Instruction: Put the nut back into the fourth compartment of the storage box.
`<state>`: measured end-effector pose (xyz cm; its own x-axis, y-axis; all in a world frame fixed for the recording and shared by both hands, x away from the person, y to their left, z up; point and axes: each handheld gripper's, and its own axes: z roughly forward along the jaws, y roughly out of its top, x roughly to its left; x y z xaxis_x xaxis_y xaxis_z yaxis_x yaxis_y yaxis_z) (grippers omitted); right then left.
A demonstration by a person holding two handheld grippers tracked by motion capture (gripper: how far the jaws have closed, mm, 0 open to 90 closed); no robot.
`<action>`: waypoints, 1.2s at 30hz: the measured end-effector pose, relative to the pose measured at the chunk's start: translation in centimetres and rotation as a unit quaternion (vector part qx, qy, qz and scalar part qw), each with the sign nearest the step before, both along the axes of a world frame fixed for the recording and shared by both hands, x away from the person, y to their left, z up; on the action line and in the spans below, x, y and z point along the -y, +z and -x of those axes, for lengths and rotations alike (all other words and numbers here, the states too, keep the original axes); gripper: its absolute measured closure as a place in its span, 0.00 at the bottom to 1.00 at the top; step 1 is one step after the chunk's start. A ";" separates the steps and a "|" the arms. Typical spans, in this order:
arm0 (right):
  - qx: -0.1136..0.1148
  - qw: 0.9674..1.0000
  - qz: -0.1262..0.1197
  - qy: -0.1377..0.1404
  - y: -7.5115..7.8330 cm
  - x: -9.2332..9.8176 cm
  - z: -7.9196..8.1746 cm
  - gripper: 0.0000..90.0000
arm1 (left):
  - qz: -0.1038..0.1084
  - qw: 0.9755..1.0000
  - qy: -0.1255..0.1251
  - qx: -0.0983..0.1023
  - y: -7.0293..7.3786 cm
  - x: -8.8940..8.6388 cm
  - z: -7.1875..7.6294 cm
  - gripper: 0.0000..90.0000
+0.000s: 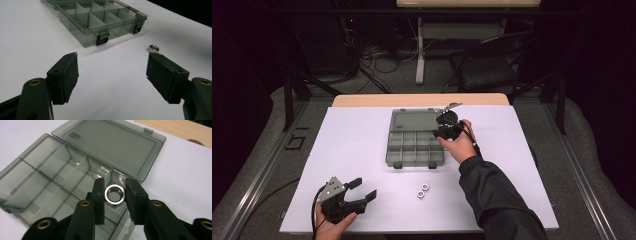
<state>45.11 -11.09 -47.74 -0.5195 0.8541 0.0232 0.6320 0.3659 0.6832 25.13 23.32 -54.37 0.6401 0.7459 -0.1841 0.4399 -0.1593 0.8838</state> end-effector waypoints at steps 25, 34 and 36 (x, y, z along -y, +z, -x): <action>-0.014 1.000 0.020 -0.016 -3.0 -0.8 -1.4 0.78 | 0.000 1.000 -0.003 -0.001 0.0 0.0 0.0 0.29; 0.007 1.000 0.015 0.005 -2.0 -1.2 -0.6 0.57 | -0.001 1.000 -0.004 -0.001 0.0 0.0 0.0 0.29; 0.012 1.000 0.015 0.014 -1.7 -1.2 -0.3 0.55 | -0.001 1.000 -0.003 -0.001 0.0 0.0 0.0 0.29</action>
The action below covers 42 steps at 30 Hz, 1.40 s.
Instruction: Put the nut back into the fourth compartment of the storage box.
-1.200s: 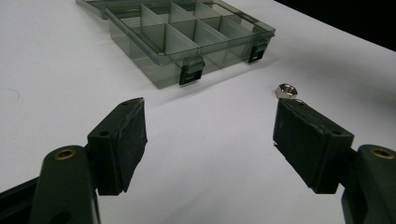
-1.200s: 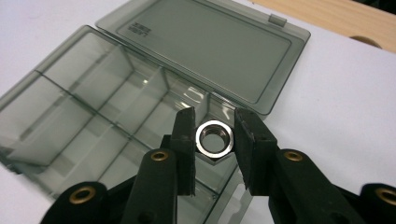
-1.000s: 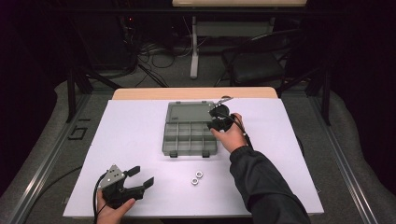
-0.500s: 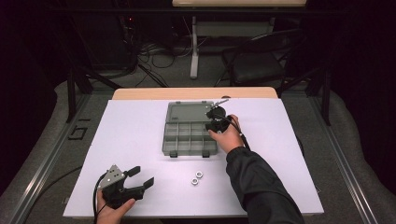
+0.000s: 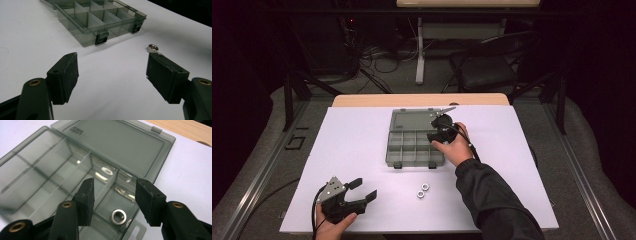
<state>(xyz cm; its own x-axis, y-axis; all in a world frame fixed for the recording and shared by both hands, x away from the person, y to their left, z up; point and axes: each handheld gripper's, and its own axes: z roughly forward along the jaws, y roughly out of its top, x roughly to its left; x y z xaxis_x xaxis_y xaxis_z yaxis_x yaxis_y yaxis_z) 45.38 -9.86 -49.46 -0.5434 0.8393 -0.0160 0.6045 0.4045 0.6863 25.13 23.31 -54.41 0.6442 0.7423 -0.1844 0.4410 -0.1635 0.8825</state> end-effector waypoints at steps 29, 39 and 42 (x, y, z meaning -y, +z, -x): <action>0.023 0.990 -0.030 0.136 -0.9 2.1 12.5 0.57 | -0.002 1.000 0.005 -0.004 -0.1 0.2 0.0 0.29; -0.004 0.985 -0.031 0.172 -3.7 0.8 13.8 0.64 | -0.004 1.000 0.006 -0.004 -0.1 0.2 0.0 0.29; -0.009 0.983 -0.033 0.179 -4.1 0.6 13.8 0.66 | -0.004 1.000 0.005 -0.004 -0.1 0.2 0.0 0.29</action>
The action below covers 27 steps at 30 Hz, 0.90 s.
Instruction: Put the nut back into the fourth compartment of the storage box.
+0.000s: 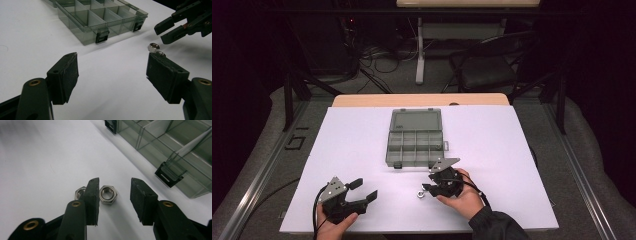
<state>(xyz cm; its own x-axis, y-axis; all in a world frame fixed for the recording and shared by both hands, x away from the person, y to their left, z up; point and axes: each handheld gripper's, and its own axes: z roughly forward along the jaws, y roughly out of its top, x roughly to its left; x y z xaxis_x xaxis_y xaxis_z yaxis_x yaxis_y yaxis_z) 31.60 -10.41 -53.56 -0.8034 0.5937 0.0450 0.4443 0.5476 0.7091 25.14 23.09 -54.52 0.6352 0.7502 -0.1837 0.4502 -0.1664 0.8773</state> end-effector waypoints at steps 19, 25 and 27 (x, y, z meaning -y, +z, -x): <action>-0.027 1.000 -0.002 0.006 -1.6 -0.8 -0.4 0.73 | -0.002 1.000 0.001 0.000 0.0 0.0 0.0 0.29; -0.030 1.000 0.003 0.006 -1.8 -0.9 -0.5 0.74 | -0.002 1.000 0.001 0.000 0.0 0.0 0.0 0.29; -0.029 1.000 0.008 0.006 -1.9 -1.0 -0.5 0.75 | -0.002 1.000 0.001 0.000 0.0 0.0 0.0 0.29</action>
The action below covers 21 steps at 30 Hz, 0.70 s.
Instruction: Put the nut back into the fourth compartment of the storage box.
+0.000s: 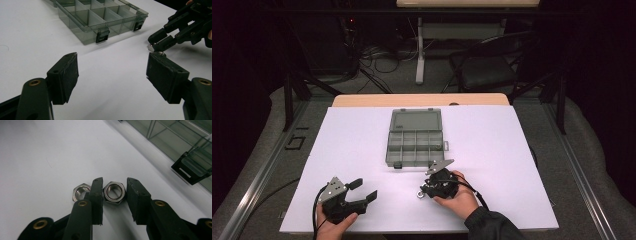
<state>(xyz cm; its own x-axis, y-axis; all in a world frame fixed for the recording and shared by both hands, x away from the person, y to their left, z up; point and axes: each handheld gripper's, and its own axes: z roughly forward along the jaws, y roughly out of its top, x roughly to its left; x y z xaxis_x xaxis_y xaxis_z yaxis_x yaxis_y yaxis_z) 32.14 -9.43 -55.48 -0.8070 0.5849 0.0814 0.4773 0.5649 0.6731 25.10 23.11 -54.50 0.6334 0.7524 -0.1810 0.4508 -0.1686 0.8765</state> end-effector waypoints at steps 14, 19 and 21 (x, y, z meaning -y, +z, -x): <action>0.002 1.000 -0.002 0.000 0.6 0.2 0.1 0.78 | 0.001 1.000 0.000 0.000 0.0 0.0 0.0 0.29; 0.008 1.000 0.000 0.000 1.8 0.4 0.1 0.78 | 0.000 1.000 0.001 0.000 0.0 0.0 0.0 0.29; 0.011 1.000 -0.007 -0.003 2.4 0.4 0.1 0.78 | 0.001 1.000 0.001 0.001 0.0 0.0 0.0 0.29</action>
<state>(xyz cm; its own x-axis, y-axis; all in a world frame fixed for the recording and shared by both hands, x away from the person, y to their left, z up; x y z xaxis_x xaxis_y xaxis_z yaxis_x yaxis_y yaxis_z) 32.02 -9.87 -53.04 -0.8048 0.5892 0.0722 0.4664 0.5524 0.6909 25.07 23.08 -54.46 0.6315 0.7539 -0.1814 0.4502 -0.1660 0.8773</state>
